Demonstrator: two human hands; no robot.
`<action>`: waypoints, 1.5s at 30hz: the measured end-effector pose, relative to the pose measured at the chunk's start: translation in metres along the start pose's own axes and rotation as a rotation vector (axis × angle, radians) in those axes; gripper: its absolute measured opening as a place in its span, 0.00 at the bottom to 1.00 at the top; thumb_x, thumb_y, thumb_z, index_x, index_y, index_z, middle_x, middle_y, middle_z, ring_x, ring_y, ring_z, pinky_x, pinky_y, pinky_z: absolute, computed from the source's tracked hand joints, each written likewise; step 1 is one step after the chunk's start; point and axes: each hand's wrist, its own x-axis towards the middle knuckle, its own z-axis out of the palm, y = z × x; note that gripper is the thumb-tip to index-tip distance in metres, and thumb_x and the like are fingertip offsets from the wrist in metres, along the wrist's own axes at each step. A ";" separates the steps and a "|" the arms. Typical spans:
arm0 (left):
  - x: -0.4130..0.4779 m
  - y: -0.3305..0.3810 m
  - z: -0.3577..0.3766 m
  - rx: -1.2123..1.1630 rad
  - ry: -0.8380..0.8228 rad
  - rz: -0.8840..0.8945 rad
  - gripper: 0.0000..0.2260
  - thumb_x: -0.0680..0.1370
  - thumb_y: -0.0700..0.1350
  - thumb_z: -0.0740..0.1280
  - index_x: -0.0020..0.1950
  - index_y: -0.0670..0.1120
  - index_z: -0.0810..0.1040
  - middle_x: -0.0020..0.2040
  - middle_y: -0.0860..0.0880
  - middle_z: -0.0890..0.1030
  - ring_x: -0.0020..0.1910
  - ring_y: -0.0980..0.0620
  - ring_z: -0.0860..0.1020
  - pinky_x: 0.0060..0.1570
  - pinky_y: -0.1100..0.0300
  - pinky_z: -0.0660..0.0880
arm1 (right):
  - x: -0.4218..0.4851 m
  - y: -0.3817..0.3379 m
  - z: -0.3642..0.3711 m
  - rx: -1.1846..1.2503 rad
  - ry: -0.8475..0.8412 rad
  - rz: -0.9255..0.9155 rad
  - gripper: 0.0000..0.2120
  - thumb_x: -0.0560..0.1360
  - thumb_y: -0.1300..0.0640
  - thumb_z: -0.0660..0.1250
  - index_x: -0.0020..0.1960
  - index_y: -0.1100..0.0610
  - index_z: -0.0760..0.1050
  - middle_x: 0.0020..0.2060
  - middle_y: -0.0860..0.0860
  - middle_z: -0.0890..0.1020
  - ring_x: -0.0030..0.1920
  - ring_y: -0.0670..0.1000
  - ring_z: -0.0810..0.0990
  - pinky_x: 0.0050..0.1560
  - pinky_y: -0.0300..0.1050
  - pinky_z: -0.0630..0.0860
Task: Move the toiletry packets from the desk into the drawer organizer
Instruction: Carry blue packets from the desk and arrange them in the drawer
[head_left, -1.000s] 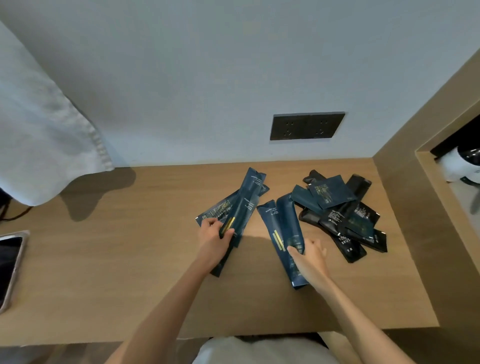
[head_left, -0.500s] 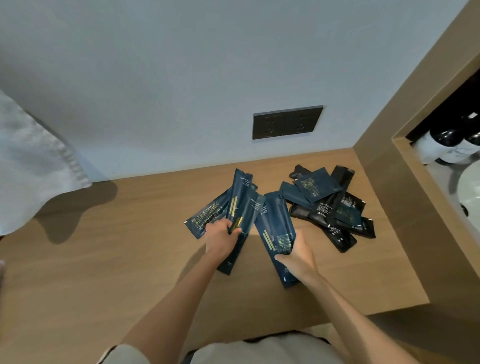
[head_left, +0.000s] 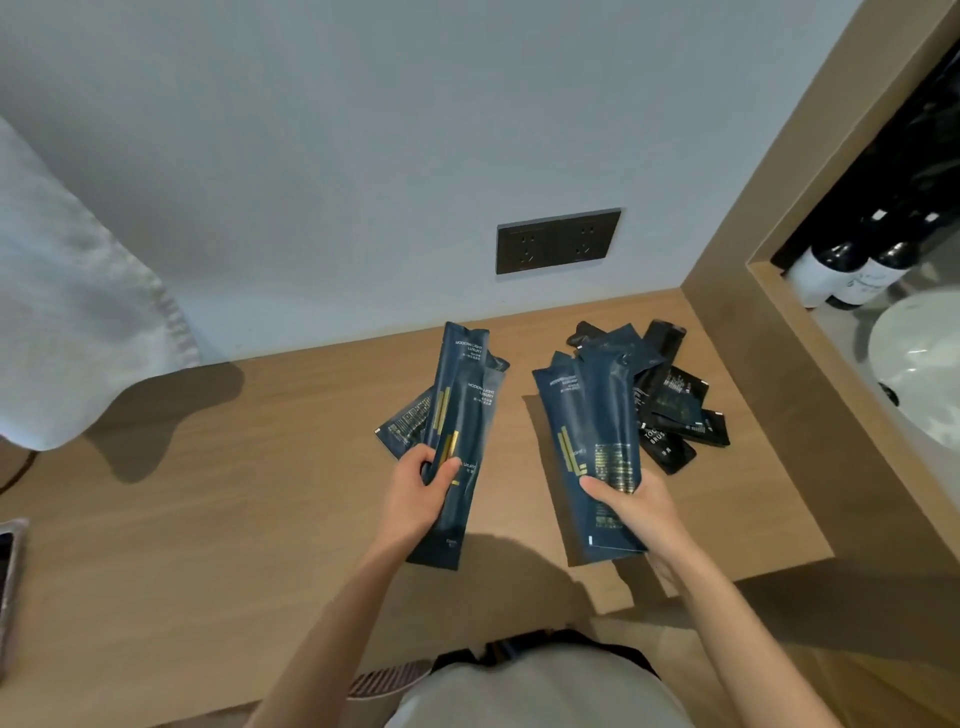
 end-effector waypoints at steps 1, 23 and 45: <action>-0.008 0.003 -0.003 -0.033 0.008 0.013 0.12 0.77 0.46 0.67 0.38 0.40 0.71 0.35 0.46 0.72 0.34 0.51 0.69 0.33 0.63 0.64 | -0.012 -0.004 -0.002 0.048 0.021 -0.016 0.10 0.72 0.60 0.73 0.48 0.48 0.77 0.45 0.49 0.84 0.45 0.49 0.82 0.42 0.43 0.77; -0.196 0.105 0.148 0.017 -0.433 0.361 0.07 0.78 0.46 0.66 0.39 0.50 0.73 0.36 0.52 0.77 0.33 0.64 0.75 0.34 0.72 0.69 | -0.243 0.086 -0.194 0.270 0.504 -0.113 0.14 0.71 0.56 0.74 0.54 0.47 0.76 0.48 0.46 0.84 0.47 0.47 0.83 0.43 0.42 0.76; -0.355 0.267 0.474 0.005 -0.590 0.492 0.09 0.77 0.51 0.66 0.41 0.47 0.74 0.39 0.50 0.81 0.37 0.55 0.78 0.39 0.58 0.73 | -0.331 0.185 -0.538 0.337 0.672 -0.204 0.13 0.72 0.58 0.73 0.54 0.47 0.76 0.44 0.45 0.85 0.42 0.43 0.85 0.37 0.35 0.78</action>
